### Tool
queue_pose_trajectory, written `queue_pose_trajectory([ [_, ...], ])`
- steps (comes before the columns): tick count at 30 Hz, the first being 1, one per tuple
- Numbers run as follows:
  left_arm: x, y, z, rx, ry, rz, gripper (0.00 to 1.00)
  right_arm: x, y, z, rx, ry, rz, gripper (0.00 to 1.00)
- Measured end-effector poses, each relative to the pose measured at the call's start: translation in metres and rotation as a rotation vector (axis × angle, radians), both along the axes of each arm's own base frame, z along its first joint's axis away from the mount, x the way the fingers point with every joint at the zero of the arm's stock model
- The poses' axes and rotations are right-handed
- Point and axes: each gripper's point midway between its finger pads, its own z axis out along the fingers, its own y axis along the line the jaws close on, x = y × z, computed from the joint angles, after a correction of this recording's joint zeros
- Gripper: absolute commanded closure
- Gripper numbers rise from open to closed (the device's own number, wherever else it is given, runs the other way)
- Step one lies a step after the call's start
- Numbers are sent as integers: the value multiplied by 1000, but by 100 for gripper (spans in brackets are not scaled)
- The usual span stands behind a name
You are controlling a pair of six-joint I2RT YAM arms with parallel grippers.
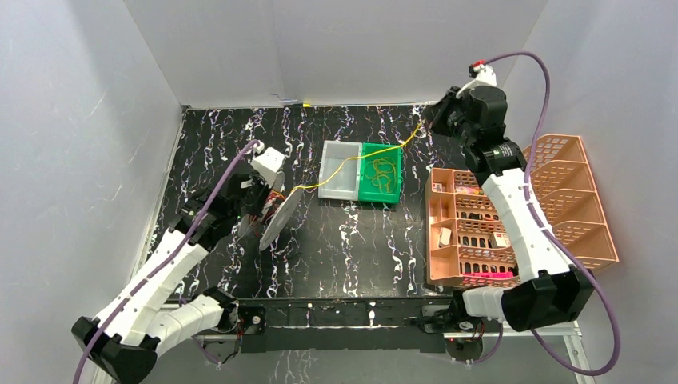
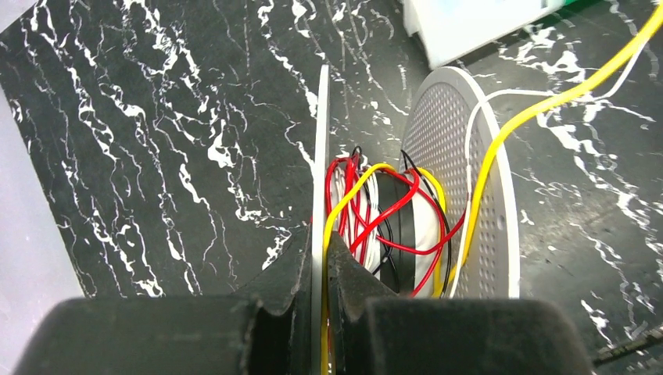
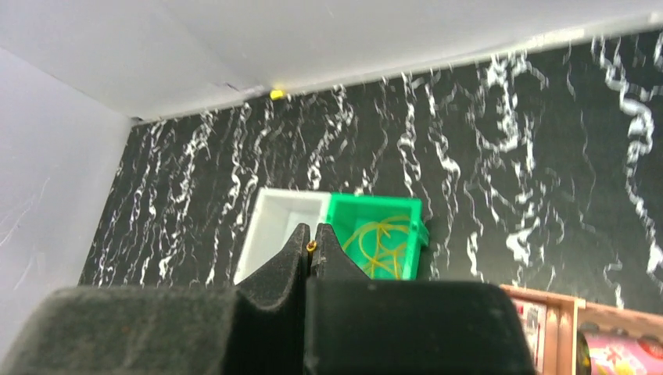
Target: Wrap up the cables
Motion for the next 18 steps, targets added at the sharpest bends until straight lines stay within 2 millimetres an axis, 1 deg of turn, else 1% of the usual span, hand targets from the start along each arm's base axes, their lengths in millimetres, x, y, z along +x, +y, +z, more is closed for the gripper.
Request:
queue_pose_trajectory([
  [3,-9,-3,12,-27,0,-34,100,4,-15,-36,44,91,-10,100],
  [5,-16,-6,23,-52,-3,-66,100,5,-20,-55,69,138,-11,100],
  [8,-28,-11,37,-89,-6,-118,100,5,-23,-76,97,183,-11,100],
  [11,-38,-17,49,-125,-7,-177,100,6,-25,-90,117,208,-17,100],
  [15,-55,-28,56,-164,19,-271,100,6,-31,-112,145,247,-46,100],
  [18,-67,-35,64,-197,30,-336,100,5,-40,-134,160,287,-78,100],
])
